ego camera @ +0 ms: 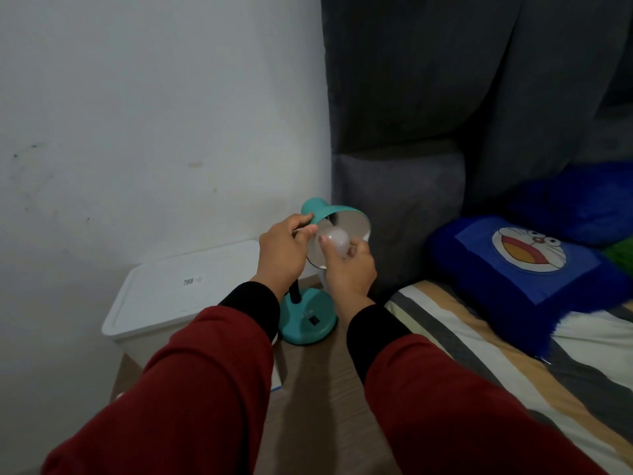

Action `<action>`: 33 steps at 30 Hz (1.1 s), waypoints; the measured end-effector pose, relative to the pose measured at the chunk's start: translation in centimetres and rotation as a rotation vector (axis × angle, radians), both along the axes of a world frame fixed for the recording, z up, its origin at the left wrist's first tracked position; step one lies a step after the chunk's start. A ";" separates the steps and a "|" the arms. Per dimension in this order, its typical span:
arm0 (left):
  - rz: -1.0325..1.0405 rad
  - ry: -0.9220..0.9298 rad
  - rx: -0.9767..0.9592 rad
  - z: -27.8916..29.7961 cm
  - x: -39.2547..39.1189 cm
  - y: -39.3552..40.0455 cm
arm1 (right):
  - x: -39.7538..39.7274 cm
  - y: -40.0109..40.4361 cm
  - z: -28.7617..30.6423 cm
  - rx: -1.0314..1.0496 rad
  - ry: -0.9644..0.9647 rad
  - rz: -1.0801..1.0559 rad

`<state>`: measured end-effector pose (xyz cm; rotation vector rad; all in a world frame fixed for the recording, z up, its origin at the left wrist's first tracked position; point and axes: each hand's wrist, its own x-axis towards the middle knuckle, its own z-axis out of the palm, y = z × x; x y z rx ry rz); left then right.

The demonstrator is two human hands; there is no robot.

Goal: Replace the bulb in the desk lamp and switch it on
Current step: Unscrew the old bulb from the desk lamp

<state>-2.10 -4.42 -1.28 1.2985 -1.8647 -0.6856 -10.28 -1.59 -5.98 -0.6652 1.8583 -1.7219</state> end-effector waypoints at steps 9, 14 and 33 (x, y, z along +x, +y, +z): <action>-0.018 -0.005 0.008 0.2 -0.1 0.1 | 0.1 0.5 0.5 -0.039 0.041 0.019; -0.028 -0.008 0.016 0.2 0.0 0.1 | 0.3 0.3 0.1 -0.018 -0.007 0.015; -0.021 -0.016 0.022 0.3 0.1 0.2 | 0.2 1.0 0.2 -0.053 0.027 0.055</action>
